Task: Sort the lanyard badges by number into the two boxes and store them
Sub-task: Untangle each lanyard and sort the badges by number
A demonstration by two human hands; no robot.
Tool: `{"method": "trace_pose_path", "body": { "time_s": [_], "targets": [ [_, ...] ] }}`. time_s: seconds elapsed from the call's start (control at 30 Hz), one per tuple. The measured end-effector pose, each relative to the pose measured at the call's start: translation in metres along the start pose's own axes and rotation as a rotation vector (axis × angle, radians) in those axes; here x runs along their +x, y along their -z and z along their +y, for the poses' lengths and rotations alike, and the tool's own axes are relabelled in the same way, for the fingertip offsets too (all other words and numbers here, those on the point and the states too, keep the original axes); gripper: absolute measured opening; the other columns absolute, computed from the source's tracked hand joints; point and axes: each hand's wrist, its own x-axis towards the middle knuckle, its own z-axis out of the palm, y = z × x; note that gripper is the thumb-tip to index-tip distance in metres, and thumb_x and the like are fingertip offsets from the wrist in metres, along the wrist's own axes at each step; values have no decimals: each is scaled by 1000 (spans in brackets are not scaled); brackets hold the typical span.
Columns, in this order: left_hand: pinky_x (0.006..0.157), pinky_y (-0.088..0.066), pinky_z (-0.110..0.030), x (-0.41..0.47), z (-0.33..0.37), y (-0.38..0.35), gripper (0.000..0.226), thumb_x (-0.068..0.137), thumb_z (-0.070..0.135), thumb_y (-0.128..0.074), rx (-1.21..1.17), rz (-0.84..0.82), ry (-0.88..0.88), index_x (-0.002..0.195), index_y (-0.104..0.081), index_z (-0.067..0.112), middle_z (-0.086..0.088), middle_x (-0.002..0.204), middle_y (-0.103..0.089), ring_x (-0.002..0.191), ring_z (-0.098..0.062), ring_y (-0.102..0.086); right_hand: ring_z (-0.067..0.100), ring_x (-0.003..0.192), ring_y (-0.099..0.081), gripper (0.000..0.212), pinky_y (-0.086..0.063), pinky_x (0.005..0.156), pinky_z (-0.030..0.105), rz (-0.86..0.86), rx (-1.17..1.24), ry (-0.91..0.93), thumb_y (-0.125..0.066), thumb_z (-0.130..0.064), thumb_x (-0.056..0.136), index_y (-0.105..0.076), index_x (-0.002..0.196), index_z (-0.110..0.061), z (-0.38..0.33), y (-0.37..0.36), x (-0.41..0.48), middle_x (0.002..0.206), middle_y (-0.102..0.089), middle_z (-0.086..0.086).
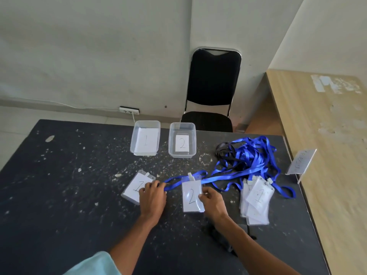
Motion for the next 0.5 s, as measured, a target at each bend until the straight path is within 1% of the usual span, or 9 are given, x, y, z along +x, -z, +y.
{"method": "trace_pose_path", "body": {
  "time_s": [0.07, 0.13, 0.17, 0.2, 0.23, 0.3, 0.37, 0.43, 0.5],
  "targets": [
    [86, -44, -35, 2, -3, 3, 23, 94, 26, -58, -63, 64, 12, 116, -64, 25, 4, 114, -64, 104, -20, -57, 16, 77, -67, 20, -55, 70, 32, -35, 65, 27, -59, -8, 92, -65, 89, -27, -13, -9, -1, 87, -72, -1],
    [77, -43, -25, 8, 2, 11, 14, 97, 20, -52, -366, 81, 79, 106, -63, 20, 1, 106, -64, 93, -14, -56, 11, 70, -63, 18, -49, 54, 23, -88, 128, 43, -57, -6, 94, -65, 94, -22, -27, -16, -3, 84, -70, -4],
    [74, -45, -22, 13, 7, 20, 16, 100, 21, -47, -608, 12, 178, 103, -62, 16, -1, 103, -65, 88, -12, -57, 10, 68, -63, 15, -47, 49, 22, -116, 144, 44, -56, -7, 94, -65, 98, -19, -31, -18, -2, 83, -69, -4],
    [75, -51, -25, 16, 14, 31, 26, 103, 28, -41, -890, -134, 297, 101, -62, 12, -4, 101, -68, 86, -13, -61, 11, 68, -63, 15, -46, 47, 22, -145, 161, 43, -56, -8, 95, -65, 103, -16, -34, -19, -2, 84, -70, -3],
    [79, -55, -33, 20, 21, 39, 41, 105, 39, -36, -1180, -286, 392, 103, -64, 10, -9, 100, -71, 87, -19, -66, 11, 68, -63, 15, -46, 48, 23, -161, 168, 40, -55, -9, 95, -65, 106, -15, -36, -18, -2, 86, -70, -1],
    [80, -55, -40, 26, 24, 50, 58, 102, 56, -29, -1554, -427, 469, 109, -69, 15, -12, 99, -75, 88, -24, -70, 11, 67, -62, 15, -47, 50, 25, -153, 150, 38, -55, -10, 96, -63, 109, -12, -38, -14, 0, 86, -69, 0],
    [76, -55, -39, 27, 23, 58, 45, 103, 50, -37, -1566, -445, 355, 110, -71, 21, -11, 104, -74, 89, -20, -70, 10, 64, -61, 13, -48, 50, 25, -148, 139, 20, -54, -10, 98, -60, 109, -11, -40, -6, 1, 84, -68, 0],
    [80, -56, -41, 26, 19, 58, 22, 101, 30, -51, -1438, -439, 202, 110, -70, 24, -13, 112, -70, 99, -24, -67, 12, 69, -62, 14, -53, 54, 30, -133, 141, 1, -52, -14, 99, -57, 111, -12, -43, 1, 4, 90, -69, 6],
    [83, -57, -43, 26, 16, 54, 18, 99, 20, -56, -1441, -465, 147, 111, -69, 23, -14, 113, -69, 104, -26, -64, 17, 82, -61, 28, -55, 70, 38, -49, 92, 24, -44, -12, 98, -54, 124, -15, -40, 7, 14, 102, -67, 10]
  ]
}}
